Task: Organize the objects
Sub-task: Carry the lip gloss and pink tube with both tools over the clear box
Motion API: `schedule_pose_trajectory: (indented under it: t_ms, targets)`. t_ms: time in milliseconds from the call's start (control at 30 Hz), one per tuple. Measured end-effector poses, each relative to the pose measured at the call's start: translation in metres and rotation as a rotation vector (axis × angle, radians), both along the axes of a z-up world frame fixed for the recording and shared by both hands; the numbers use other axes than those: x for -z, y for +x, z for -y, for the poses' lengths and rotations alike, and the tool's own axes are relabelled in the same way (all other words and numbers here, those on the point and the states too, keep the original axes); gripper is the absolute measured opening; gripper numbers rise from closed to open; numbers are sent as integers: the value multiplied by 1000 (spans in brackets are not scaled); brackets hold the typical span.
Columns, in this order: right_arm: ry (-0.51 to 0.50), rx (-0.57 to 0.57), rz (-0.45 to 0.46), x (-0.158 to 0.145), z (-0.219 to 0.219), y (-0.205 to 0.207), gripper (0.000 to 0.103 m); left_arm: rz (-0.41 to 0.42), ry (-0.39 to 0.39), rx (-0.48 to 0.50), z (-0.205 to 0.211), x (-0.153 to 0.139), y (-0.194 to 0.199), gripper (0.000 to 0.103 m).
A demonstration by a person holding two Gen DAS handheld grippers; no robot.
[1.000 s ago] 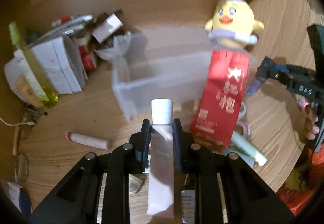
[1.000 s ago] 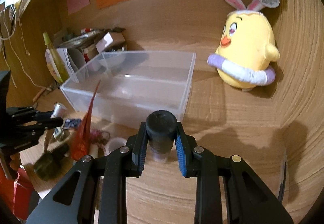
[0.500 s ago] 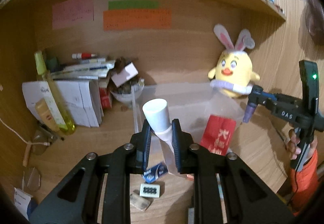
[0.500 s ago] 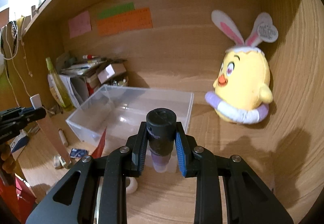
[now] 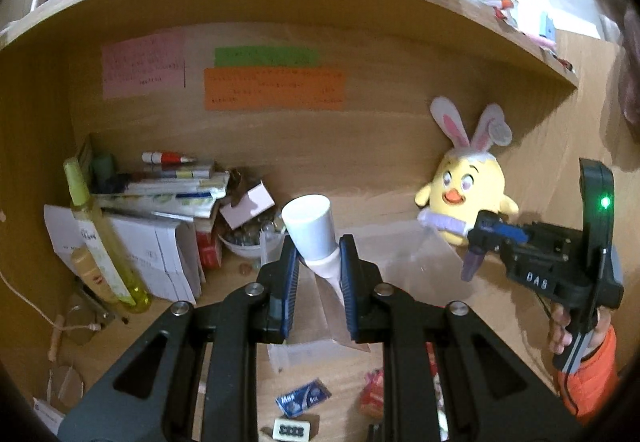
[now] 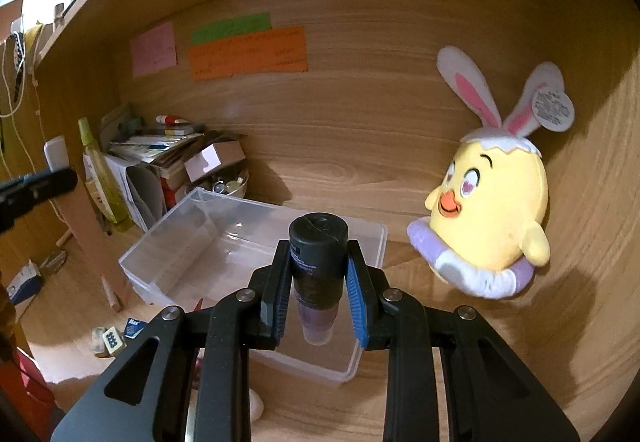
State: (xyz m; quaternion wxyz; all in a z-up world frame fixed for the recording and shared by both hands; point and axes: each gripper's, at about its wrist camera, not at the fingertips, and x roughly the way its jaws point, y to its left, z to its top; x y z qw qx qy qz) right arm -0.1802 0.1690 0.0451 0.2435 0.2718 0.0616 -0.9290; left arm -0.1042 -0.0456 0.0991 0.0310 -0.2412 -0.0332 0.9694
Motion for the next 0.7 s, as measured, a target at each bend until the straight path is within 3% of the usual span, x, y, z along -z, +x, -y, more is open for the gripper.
schedule_pose_trajectory:
  t_ms: [300,700]
  targets:
    - [88,2,-13,7,21,-18,23,24,11,-44,8,10,-36,20]
    - [149,22,63,42,28,-45,23,87,29,-12,-2,37,-78,20]
